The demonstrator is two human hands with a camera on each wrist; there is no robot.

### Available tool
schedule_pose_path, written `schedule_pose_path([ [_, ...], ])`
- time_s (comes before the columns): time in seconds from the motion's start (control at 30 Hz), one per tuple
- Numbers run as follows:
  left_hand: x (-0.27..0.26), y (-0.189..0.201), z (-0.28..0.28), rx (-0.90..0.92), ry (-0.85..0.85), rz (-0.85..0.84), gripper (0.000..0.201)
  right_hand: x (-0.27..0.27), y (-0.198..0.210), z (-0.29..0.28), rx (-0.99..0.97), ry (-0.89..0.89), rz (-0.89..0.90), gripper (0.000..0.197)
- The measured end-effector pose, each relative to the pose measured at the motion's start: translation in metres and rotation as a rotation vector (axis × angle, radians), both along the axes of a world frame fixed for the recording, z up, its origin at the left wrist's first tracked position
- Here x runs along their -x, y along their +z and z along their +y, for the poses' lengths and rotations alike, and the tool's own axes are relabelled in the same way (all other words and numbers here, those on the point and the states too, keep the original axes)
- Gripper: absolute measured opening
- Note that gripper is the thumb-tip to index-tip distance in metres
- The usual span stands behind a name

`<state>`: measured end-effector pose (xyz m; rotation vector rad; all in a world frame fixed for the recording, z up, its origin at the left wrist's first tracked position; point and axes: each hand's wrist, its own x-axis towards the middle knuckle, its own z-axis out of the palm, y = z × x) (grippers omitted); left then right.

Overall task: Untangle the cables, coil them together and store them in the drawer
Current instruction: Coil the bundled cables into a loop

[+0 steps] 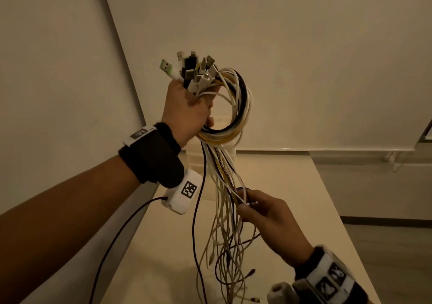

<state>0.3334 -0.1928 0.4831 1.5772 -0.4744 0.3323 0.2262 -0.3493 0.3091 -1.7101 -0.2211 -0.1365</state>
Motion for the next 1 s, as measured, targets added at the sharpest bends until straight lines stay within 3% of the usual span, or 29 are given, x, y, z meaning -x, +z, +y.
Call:
schedule_pose_path([
  [0.1,-0.005,0.010,0.001,0.031,0.046,0.030,0.012,0.003,0.018,-0.004,-0.195,0.047,-0.003,0.015],
  [0.2,-0.003,0.011,-0.003,0.014,0.041,0.028,0.013,-0.009,0.026,0.002,-0.220,0.032,0.006,0.011],
  [0.27,-0.001,0.012,-0.007,0.006,0.019,0.017,0.013,-0.016,0.027,0.013,-0.156,0.094,0.020,0.019],
  [0.37,-0.003,0.019,-0.005,-0.053,0.030,-0.041,0.012,-0.019,0.028,0.021,0.049,0.089,-0.073,0.008],
  [0.47,-0.008,0.025,0.007,-0.141,0.092,-0.097,0.014,-0.015,0.026,0.015,0.143,0.131,-0.124,0.013],
  [0.63,-0.018,0.047,0.032,-0.098,0.239,-0.158,0.021,0.006,-0.014,0.014,0.221,0.050,-0.016,0.013],
  [0.77,-0.017,0.050,0.041,-0.168,0.277,-0.243,0.028,0.013,-0.031,0.019,0.103,0.105,0.118,0.014],
  [0.87,-0.015,0.060,0.047,-0.100,0.339,-0.267,0.041,0.017,-0.033,0.017,0.035,0.149,0.190,0.015],
  [1.0,-0.003,0.068,0.049,-0.075,0.341,-0.303,0.028,0.024,-0.036,0.013,0.143,0.276,0.250,0.013],
])
